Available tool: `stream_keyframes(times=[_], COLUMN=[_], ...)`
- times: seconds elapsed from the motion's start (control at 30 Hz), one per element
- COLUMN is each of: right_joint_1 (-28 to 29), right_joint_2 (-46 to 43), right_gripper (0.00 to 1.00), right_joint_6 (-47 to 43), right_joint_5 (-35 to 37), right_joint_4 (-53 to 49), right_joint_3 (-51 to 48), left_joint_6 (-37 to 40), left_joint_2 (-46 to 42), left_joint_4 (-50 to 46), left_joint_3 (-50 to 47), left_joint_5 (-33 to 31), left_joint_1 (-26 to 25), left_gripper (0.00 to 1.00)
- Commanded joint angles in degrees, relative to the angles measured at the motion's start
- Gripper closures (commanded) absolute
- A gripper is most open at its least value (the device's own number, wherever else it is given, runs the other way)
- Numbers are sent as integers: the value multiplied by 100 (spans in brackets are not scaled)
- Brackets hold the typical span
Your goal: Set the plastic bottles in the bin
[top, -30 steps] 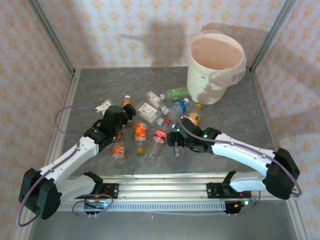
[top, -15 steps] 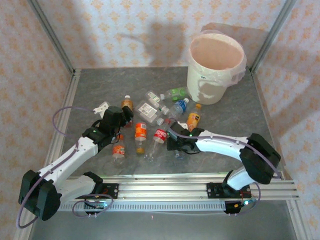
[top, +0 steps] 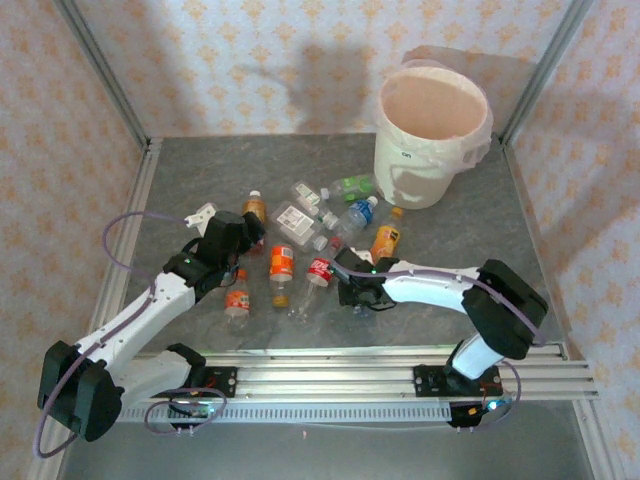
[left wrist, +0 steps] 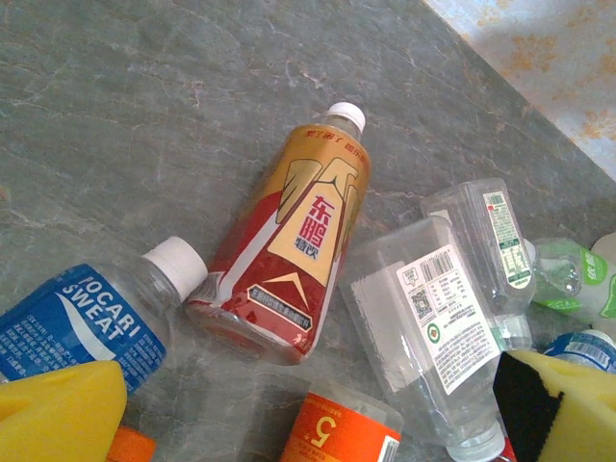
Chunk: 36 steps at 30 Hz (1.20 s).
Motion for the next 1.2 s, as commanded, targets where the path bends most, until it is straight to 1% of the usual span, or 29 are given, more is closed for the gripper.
stream_keyframes(times=[0.0,0.2,0.27,0.47,0.6,0.7,0.8,0.87,1.03,1.17], right_joint_1=[33,37,37,37,14,-176,-501,-647,-969,-1293], right_joint_2=[-449,-1001,-1143,-1328,-1372,-1331,-1208,-1124,-918,-918], right_gripper=[54,59,62,64,65,65,65,66,66,66], right_joint_6=[-148,-437,-510,-552,-511,-581,-678,-927,-1644,-2064], right_joint_5=[173,137,311,730,1048,1111,817,744,905,963], right_joint_4=[-231,-597,-744,-874,-692,-388,-314,-305,-197,-40], right_joint_3=[-38,222,432,946,1380,1796,2329,2632,3375,3738], left_joint_6=[38,19,4,-48,-89,-157,-158,-115,-133,-234], left_joint_2=[11,82,99,135,126,117,54,-25,-239,-415], left_joint_4=[-207,-215,-213,-211,-287,-305,-224,-192,-312,-367], left_joint_3=[134,150,151,159,159,133,104,74,-11,-130], left_joint_5=[-230,-216,-217,-206,-255,-271,-150,-107,-194,-270], left_joint_1=[66,93,99,125,142,155,169,183,203,224], left_gripper=[0,0,0,0,0,0,0,0,0,0])
